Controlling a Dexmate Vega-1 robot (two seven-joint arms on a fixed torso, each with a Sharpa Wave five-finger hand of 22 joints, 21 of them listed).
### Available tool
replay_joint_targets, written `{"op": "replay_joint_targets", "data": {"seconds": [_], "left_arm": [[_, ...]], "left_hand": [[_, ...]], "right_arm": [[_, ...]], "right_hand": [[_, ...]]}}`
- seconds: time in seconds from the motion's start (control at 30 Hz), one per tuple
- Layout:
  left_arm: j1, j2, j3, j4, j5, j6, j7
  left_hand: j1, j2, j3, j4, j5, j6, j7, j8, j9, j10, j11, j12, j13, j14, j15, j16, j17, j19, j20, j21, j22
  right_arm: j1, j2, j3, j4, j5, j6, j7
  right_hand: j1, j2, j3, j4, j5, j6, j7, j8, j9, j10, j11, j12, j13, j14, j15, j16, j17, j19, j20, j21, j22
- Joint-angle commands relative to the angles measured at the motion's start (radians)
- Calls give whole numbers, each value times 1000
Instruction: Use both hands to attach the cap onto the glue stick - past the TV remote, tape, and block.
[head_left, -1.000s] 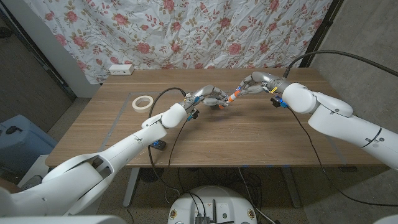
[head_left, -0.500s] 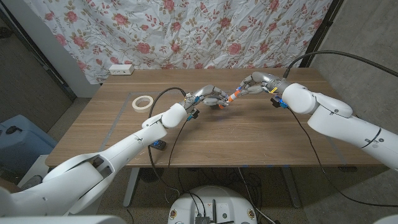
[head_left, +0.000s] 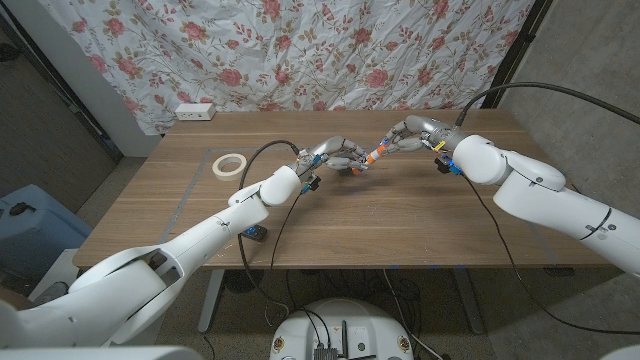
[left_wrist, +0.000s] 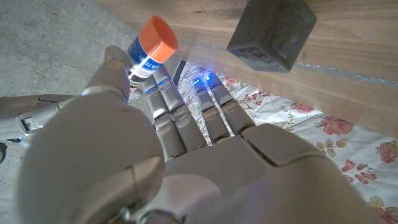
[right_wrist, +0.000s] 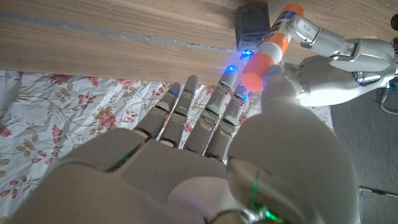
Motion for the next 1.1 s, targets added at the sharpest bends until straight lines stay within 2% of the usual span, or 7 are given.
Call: {"op": "replay_joint_targets", "data": {"seconds": [0.03,1.1], "left_arm": [[-1,-1,1,6,-1,-2,-1],[2,-1,1,-1,5,0,8]], "left_hand": [[15,24,14,6,8,28,15,11,18,10,0,5,2,11,-120,-2,0,7,-1,-5,4],[15,25,15,5,8,28,14,11,18,8,0,5,2,11,-121,-2,0,7,0,-5,4]], "right_arm": [[1,3,2,-1,6,-7,-4],[0,6,-5,-2,6,-9,-10]], "right_hand": [[5,11,-4,-2,-5,12,-1,0,1,-2,0,1,1,-6,-133,7,0,7,5,1,3],[4,14,-9,-1,-5,22,-1,-3,3,-6,0,-1,1,-6,-131,5,-1,9,6,1,3]]}}
